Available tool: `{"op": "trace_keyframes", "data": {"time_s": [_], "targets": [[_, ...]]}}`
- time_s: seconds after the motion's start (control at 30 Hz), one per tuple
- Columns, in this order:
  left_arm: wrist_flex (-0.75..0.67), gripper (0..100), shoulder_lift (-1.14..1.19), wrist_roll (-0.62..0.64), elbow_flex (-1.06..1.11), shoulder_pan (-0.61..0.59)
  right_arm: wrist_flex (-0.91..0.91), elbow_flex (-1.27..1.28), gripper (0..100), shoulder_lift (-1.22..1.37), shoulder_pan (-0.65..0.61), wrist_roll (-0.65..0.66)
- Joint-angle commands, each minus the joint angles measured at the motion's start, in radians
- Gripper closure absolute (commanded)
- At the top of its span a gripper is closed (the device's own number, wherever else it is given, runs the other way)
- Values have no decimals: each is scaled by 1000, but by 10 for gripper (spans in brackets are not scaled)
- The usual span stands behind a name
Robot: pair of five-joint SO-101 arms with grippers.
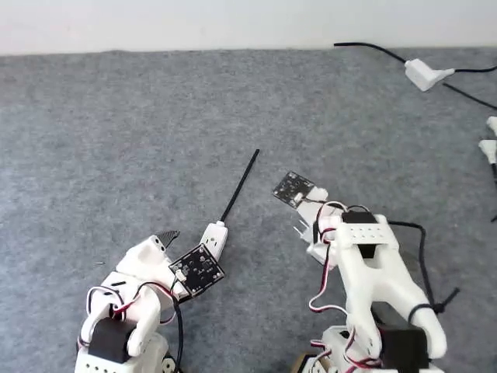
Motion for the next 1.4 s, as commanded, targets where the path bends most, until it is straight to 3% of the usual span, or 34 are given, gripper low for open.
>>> {"op": "trace_keyframes", "data": {"time_s": [0.0, 0.13, 0.53, 1.03, 1.37], "targets": [[-28, 626, -17, 8, -8, -5, -25, -77, 990, -5, -18, -12], [-29, 626, -17, 8, -8, -5, -22, -80, 987, -7, -16, -75], [-32, 626, -17, 8, 2, -2, 44, -110, 990, -19, -10, -75], [-84, 626, -17, 49, 2, -5, 441, -548, 990, -19, -18, -87], [-101, 626, -17, 75, 2, -5, 509, -786, 990, -19, -33, -232]]}}
